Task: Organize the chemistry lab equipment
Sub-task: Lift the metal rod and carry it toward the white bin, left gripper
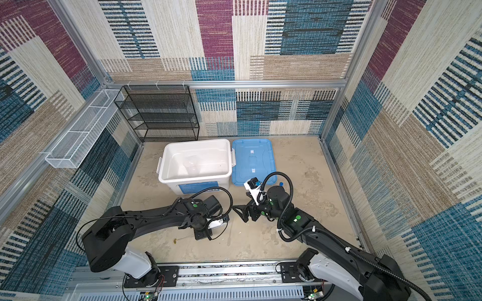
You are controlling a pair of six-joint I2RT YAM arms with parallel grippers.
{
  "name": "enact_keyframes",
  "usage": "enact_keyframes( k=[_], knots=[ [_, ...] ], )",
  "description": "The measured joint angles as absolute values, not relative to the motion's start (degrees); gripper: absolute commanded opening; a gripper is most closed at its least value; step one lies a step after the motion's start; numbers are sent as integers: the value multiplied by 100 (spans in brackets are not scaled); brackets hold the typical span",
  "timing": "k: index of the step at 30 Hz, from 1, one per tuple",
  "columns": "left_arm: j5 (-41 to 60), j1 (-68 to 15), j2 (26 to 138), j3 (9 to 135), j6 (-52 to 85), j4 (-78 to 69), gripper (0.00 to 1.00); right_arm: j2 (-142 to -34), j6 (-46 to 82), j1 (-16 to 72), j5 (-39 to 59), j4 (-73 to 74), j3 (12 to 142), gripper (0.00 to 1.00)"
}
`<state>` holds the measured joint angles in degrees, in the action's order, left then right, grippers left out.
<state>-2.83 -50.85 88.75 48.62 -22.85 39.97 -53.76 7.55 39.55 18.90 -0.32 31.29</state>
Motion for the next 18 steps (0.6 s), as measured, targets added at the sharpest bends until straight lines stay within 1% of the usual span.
enact_keyframes(
  k=[7, 14, 18],
  knots=[
    [-311, -5087, 8552, 4862, -2292, 4016, 0, -5376, 692, 3957, 1890, -19, 3144, 97],
    [-307, -5087, 7885, 4875, -2418, 4139, 0, -5360, 519, 3935, 1885, 8, 3356, 97],
    [-305, -5085, 7599, 5087, -2499, 4434, 0, -5365, 381, 3898, 1979, -40, 3590, 97]
  ],
)
